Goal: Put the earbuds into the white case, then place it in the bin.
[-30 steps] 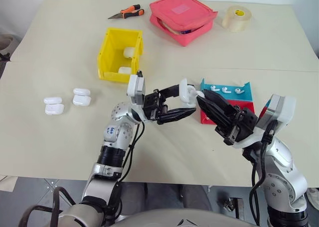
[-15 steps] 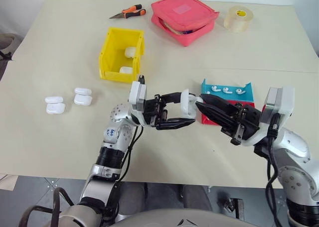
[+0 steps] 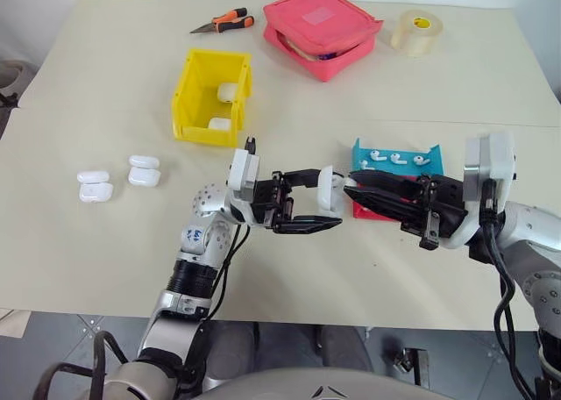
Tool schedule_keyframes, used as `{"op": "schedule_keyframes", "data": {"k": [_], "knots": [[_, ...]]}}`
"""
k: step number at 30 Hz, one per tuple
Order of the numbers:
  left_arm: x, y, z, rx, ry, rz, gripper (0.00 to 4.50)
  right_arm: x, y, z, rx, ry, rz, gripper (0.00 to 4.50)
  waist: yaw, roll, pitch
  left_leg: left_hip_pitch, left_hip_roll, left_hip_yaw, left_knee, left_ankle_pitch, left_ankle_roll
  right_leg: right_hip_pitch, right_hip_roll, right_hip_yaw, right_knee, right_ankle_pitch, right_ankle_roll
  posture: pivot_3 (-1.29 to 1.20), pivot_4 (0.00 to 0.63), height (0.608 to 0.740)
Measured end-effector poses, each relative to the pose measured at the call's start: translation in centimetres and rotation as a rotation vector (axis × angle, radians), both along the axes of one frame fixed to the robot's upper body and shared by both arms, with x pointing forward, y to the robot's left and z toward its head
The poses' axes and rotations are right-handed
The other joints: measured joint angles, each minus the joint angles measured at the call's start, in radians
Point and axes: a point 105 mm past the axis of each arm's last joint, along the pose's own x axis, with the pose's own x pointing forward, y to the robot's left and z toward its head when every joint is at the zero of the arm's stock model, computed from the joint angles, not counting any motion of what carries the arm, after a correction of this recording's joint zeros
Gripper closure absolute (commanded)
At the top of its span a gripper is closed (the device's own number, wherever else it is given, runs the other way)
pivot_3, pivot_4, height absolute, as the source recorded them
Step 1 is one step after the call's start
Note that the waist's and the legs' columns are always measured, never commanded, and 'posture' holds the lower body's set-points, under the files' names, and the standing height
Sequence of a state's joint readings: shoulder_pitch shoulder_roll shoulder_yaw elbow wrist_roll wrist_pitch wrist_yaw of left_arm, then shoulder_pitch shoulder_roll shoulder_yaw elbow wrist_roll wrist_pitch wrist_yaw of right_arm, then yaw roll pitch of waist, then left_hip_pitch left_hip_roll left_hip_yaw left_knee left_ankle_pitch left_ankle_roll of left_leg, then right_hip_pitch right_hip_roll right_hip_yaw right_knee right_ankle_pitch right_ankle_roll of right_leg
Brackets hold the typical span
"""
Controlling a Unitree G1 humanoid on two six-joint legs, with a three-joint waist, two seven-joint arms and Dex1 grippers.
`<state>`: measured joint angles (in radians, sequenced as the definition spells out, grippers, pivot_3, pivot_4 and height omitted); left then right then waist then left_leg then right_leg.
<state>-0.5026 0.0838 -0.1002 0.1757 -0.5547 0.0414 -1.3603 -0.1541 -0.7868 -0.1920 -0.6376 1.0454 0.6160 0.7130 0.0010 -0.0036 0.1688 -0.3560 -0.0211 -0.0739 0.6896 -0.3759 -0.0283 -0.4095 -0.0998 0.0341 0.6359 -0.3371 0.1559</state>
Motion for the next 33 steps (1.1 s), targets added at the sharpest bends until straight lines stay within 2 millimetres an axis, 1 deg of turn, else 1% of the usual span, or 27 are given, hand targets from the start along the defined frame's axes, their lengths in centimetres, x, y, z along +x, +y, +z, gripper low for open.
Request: {"op": "schedule_keyframes", "data": {"k": [4, 7, 10, 12, 13, 14, 19, 22, 25, 27, 29, 30, 33], "knots": [[-0.1, 0.1, -0.4, 0.014, -0.003, -0.015, 1.69, 0.2, 0.4, 0.4, -0.017, 0.053, 0.027, 3.94, 0.001, 0.000, 0.000, 0.000, -0.001, 0.000, 0.000, 0.000, 0.000, 0.000, -0.001, 0.000, 0.000, 0.000, 0.000, 0.00, 0.150, 0.740], [-0.4, -0.3, -1.0, 0.036, 0.007, -0.046, 1.69, 0.3, 0.6, 0.4, -0.062, 0.107, 0.043, 3.94, 0.002, 0.000, 0.000, 0.000, 0.000, -0.001, 0.000, 0.000, 0.000, 0.000, -0.001, -0.001, 0.000, 0.000, 0.000, 0.00, 0.150, 0.740], [-0.5, -0.4, -1.2, 0.048, 0.006, -0.062, 1.69, 0.3, 0.5, 0.4, -0.083, 0.147, 0.059, 3.94, 0.002, 0.000, 0.000, -0.001, 0.000, -0.001, 0.000, 0.000, 0.000, 0.000, -0.001, -0.001, -0.001, 0.000, 0.000, 0.00, 0.150, 0.740], [-0.5, -0.5, -1.3, 0.052, 0.008, -0.063, 1.69, 0.3, 0.5, 0.3, -0.094, 0.164, 0.059, 3.26, 0.002, 0.000, 0.000, -0.001, 0.000, -0.001, 0.000, 0.000, 0.000, 0.000, -0.001, -0.001, -0.001, 0.000, 0.000, 0.00, 0.150, 0.740], [-0.6, -0.6, -1.3, 0.048, 0.004, -0.064, 1.69, 0.2, 0.5, 0.1, -0.106, 0.181, 0.063, 3.09, 0.003, 0.000, 0.000, -0.001, 0.000, -0.001, 0.000, 0.000, 0.000, 0.000, -0.001, -0.001, -0.001, 0.000, 0.000, 0.00, 0.150, 0.740], [-0.7, -0.8, -1.1, 0.038, -0.007, -0.069, 1.69, 0.2, 0.5, -0.3, -0.112, 0.201, 0.064, 2.74, 0.004, 0.000, 0.000, -0.001, 0.000, -0.001, 0.000, 0.000, 0.000, 0.000, -0.001, -0.001, -0.001, 0.000, 0.000, 0.00, 0.150, 0.740], [-0.8, -0.9, -0.9, 0.016, -0.018, -0.071, 1.69, 0.4, -0.1, -0.7, -0.115, 0.230, 0.035, 1.14, 0.008, 0.000, 0.000, -0.001, -0.001, 0.000, 0.000, 0.000, 0.000, 0.000, -0.002, -0.001, -0.001, 0.000, 0.000, 0.00, 0.150, 0.740], [-0.8, -1.0, -0.8, 0.009, -0.017, -0.070, 1.69, 0.5, -0.3, -0.9, -0.112, 0.232, 0.021, 0.06, 0.012, 0.000, 0.000, -0.001, -0.001, 0.000, 0.000, 0.000, 0.000, 0.000, -0.001, -0.001, -0.001, 0.000, 0.000, 0.00, 0.150, 0.740], [-0.7, -1.1, -0.6, 0.002, -0.018, -0.064, 1.69, 0.5, -0.5, -0.9, -0.079, 0.230, 0.009, 0.06, 0.015, 0.000, 0.000, -0.001, -0.001, 0.000, 0.000, 0.000, 0.000, 0.000, -0.001, -0.001, -0.001, 0.000, 0.000, 0.00, 0.150, 0.740], [-0.7, -1.1, -0.6, 0.002, -0.015, -0.056, 1.69, 0.5, -1.2, -0.9, -0.041, 0.213, -0.029, 0.06, 0.021, 0.000, 0.000, -0.001, -0.001, 0.000, 0.000, 0.000, 0.001, 0.000, -0.002, 0.000, -0.001, 0.000, 0.000, 0.00, 0.150, 0.740], [-0.6, -1.0, -0.7, 0.003, -0.016, -0.043, 1.69, 0.4, -2.8, -1.0, -0.028, 0.188, -0.104, 0.06, 0.027, -0.001, 0.000, -0.001, -0.001, 0.000, 0.000, -0.001, 0.001, 0.000, -0.002, -0.001, -0.001, 0.000, 0.000, 0.00, 0.150, 0.740], [-0.4, -0.7, -0.7, 0.007, -0.018, -0.031, 1.69, 0.2, -3.8, -1.0, -0.034, 0.146, -0.150, 0.06, 0.031, -0.001, 0.000, -0.002, -0.002, 0.000, 0.000, -0.001, 0.001, 0.000, -0.002, -0.001, 0.000, 0.000, 0.000, 0.00, 0.150, 0.740], [0.2, 0.3, -0.8, 0.016, -0.024, 0.026, 1.69, -0.6, -6.0, -2.2, -0.096, 0.041, -0.244, 0.06, 0.026, -0.001, 0.000, -0.002, -0.002, 0.001, 0.000, -0.001, 0.002, 0.000, -0.001, -0.001, 0.001, 0.001, 0.001, 0.00, 0.150, 0.740]]}}
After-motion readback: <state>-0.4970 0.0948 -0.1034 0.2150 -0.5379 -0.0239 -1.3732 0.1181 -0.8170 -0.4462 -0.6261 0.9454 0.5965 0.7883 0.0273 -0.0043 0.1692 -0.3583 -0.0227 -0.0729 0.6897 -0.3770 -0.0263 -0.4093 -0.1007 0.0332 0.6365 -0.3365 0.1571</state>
